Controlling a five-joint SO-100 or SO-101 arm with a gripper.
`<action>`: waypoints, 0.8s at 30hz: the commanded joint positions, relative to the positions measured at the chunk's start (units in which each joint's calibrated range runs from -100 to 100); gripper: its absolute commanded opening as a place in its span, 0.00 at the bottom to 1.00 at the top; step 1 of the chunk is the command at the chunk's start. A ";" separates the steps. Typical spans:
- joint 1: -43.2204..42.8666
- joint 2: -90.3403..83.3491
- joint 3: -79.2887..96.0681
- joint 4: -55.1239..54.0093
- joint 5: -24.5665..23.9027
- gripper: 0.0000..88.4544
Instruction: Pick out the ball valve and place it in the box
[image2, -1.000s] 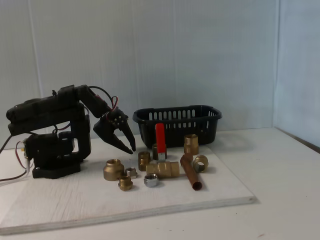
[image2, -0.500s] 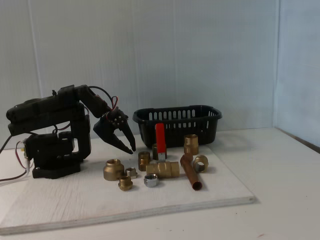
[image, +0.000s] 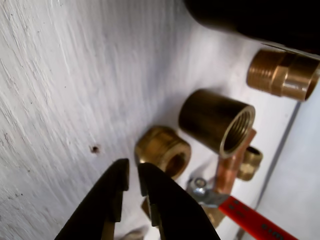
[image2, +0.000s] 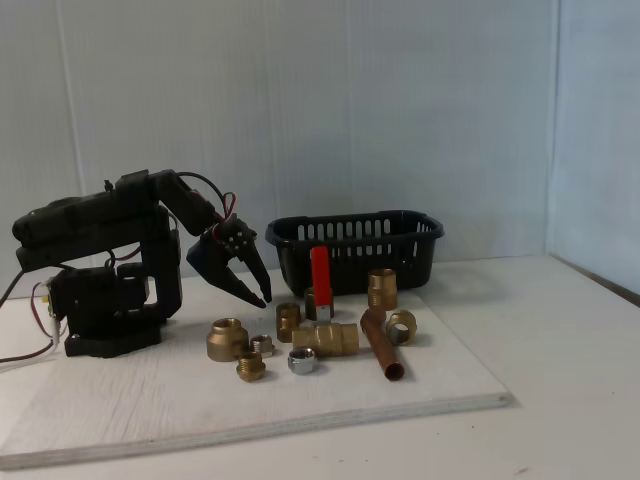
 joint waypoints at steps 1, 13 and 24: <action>0.20 -0.76 0.64 0.38 0.18 0.01; 0.20 -0.76 0.64 0.47 0.18 0.01; 5.81 -0.85 -4.87 0.47 -0.13 0.01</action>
